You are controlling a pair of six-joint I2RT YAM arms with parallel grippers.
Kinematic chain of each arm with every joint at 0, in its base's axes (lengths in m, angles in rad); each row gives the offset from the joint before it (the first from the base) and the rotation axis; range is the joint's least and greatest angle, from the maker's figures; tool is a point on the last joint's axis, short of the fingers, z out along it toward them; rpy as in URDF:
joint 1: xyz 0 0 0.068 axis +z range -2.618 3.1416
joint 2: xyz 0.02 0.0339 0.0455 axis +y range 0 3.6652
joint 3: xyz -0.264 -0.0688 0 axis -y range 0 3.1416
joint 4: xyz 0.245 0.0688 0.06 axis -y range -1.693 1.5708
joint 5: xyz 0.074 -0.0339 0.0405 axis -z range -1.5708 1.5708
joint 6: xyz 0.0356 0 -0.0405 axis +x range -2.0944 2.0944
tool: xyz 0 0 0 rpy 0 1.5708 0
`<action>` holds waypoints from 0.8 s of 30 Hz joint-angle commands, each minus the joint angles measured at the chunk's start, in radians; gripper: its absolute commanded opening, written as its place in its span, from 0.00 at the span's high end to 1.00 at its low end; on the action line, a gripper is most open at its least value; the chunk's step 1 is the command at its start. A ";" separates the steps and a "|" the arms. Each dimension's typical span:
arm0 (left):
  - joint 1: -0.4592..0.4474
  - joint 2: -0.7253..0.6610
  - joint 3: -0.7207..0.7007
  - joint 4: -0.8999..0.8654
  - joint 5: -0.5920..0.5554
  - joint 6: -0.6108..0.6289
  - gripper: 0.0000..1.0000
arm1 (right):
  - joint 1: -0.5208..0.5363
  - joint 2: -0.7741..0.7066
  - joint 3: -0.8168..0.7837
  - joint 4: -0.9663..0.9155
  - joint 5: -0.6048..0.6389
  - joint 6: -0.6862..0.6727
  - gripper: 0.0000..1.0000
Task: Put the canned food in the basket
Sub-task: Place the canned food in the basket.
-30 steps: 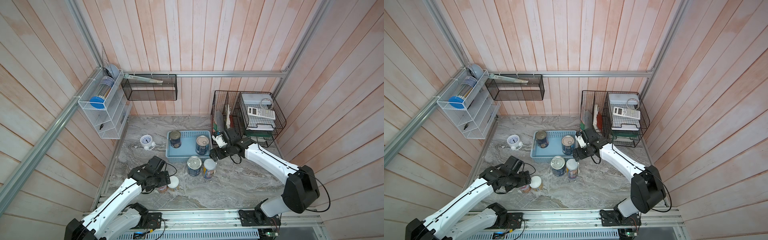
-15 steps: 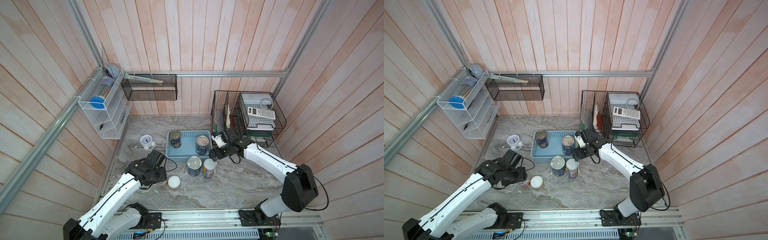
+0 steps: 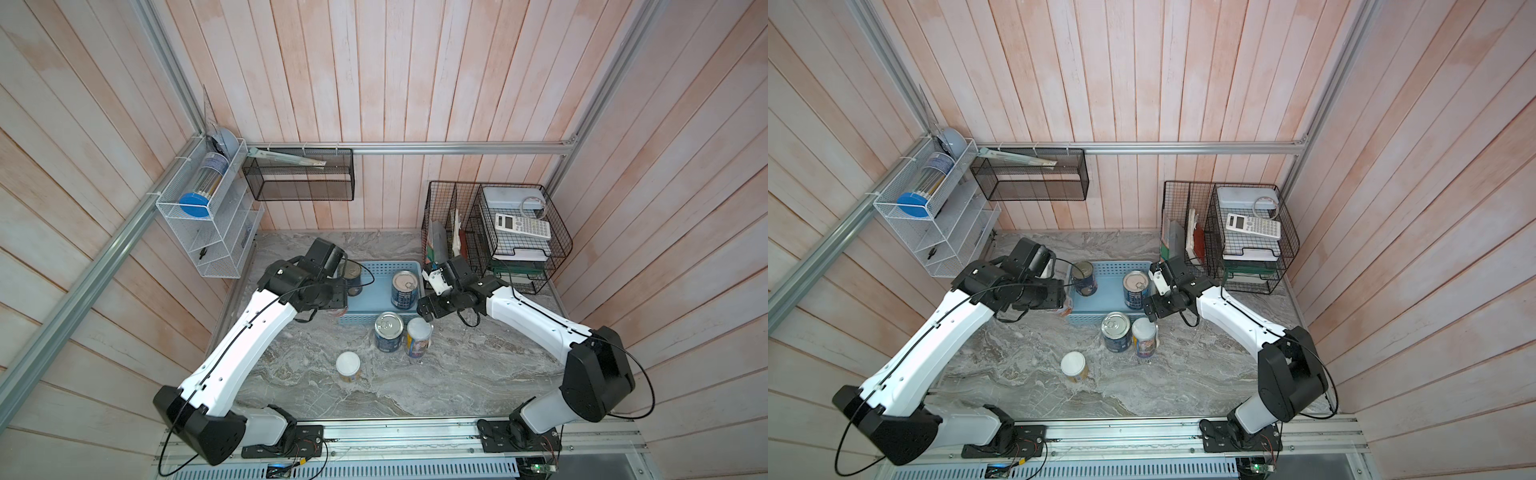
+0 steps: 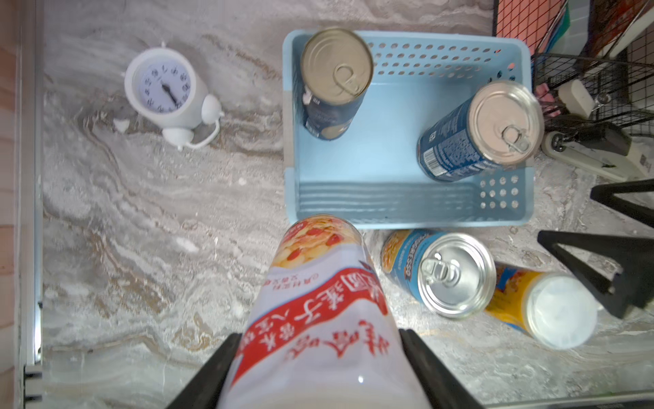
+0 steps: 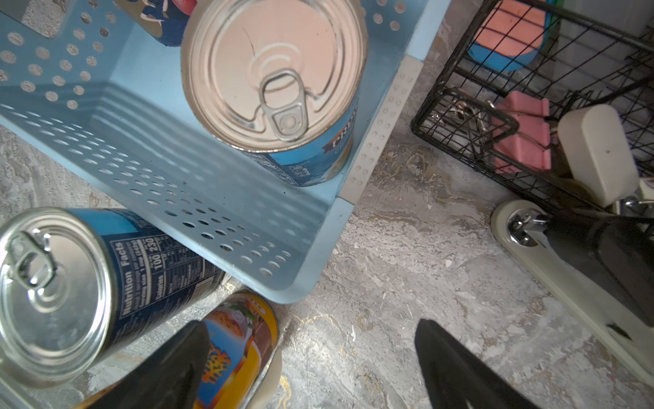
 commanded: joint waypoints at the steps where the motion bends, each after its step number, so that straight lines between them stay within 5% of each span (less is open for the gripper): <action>1: 0.001 0.101 0.075 0.093 0.004 0.100 0.49 | 0.007 0.001 -0.023 -0.014 -0.005 0.000 0.02; 12: 0.038 0.323 0.121 0.234 -0.027 0.141 0.49 | 0.006 -0.002 -0.047 -0.003 0.000 -0.011 0.02; 24: 0.068 0.393 0.021 0.284 -0.008 0.157 0.50 | 0.006 0.019 -0.041 -0.005 0.015 -0.027 0.02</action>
